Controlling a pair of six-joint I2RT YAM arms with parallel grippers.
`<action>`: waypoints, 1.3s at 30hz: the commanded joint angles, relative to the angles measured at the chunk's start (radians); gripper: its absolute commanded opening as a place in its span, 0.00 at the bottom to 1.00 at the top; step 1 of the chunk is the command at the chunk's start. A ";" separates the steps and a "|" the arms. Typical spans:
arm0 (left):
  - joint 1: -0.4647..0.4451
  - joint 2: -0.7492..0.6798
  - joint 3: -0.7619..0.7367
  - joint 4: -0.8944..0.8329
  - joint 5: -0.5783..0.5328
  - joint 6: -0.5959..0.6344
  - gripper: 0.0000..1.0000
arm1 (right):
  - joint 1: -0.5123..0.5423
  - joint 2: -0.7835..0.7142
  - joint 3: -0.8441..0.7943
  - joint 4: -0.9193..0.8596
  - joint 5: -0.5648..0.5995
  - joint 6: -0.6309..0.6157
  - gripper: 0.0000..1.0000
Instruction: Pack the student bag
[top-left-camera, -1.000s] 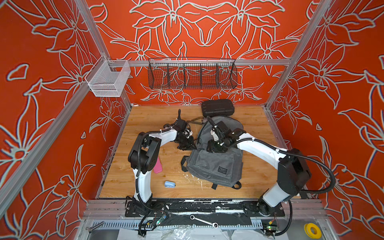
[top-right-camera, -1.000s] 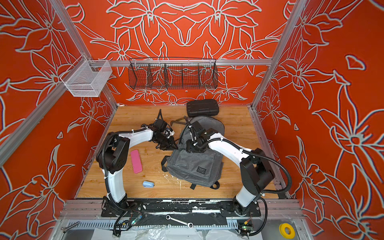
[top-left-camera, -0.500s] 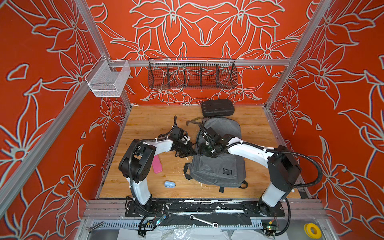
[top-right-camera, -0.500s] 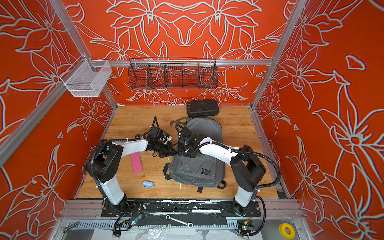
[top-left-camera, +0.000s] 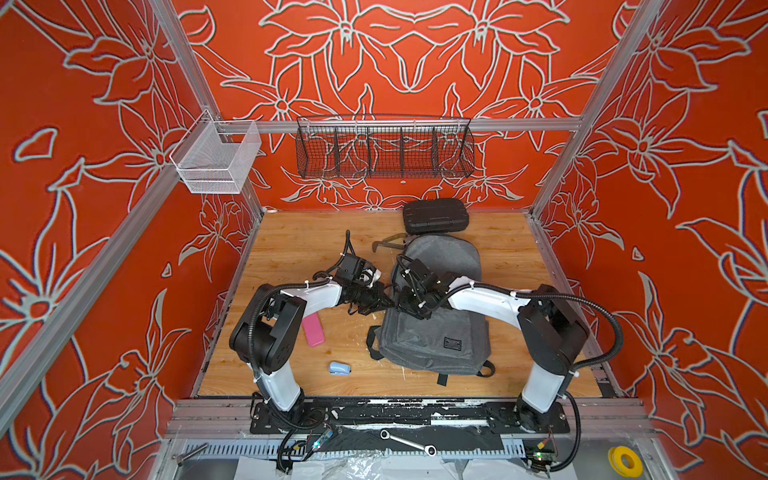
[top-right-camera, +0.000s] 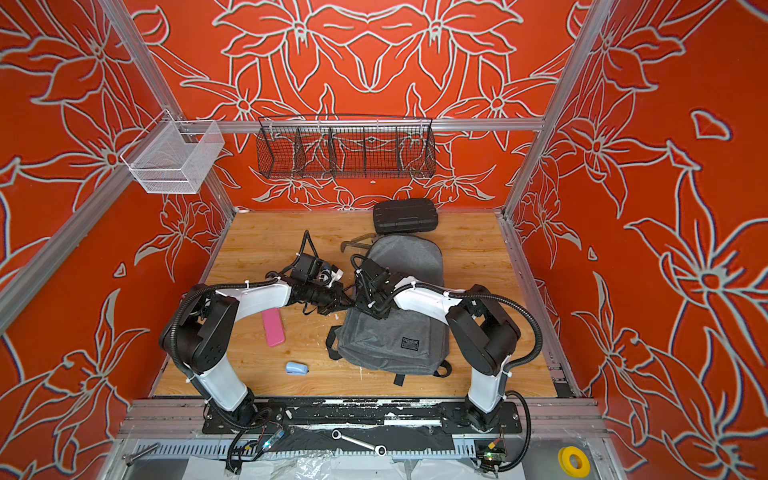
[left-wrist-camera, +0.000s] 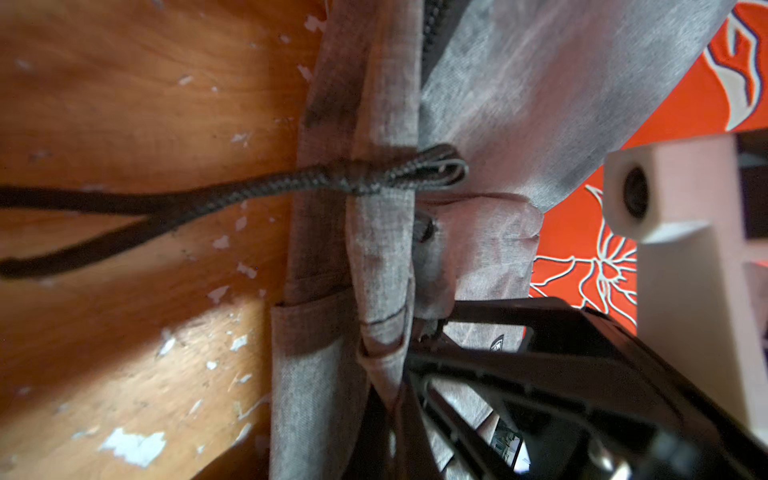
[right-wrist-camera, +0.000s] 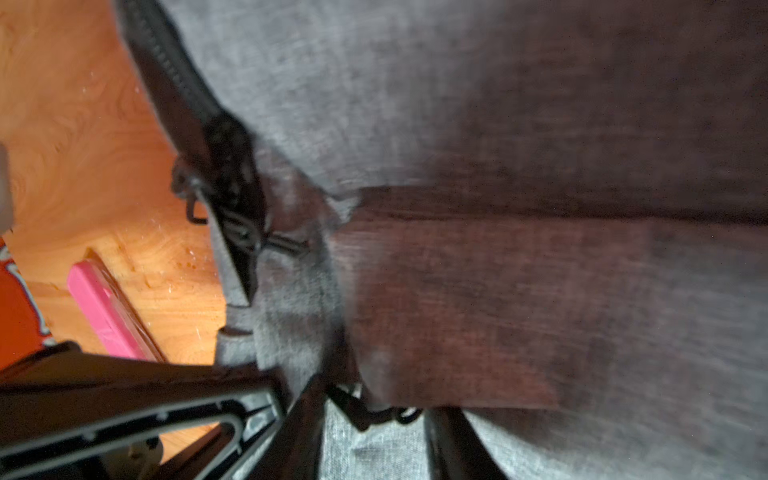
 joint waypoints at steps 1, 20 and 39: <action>-0.007 -0.056 -0.009 0.012 0.044 0.012 0.00 | 0.008 0.011 -0.032 0.009 0.037 0.060 0.30; 0.045 -0.097 -0.052 -0.063 -0.001 0.090 0.00 | -0.023 -0.186 -0.205 0.129 0.093 0.114 0.05; 0.015 -0.144 -0.040 -0.029 0.030 0.093 0.00 | -0.046 -0.163 -0.088 -0.091 0.122 -0.011 0.36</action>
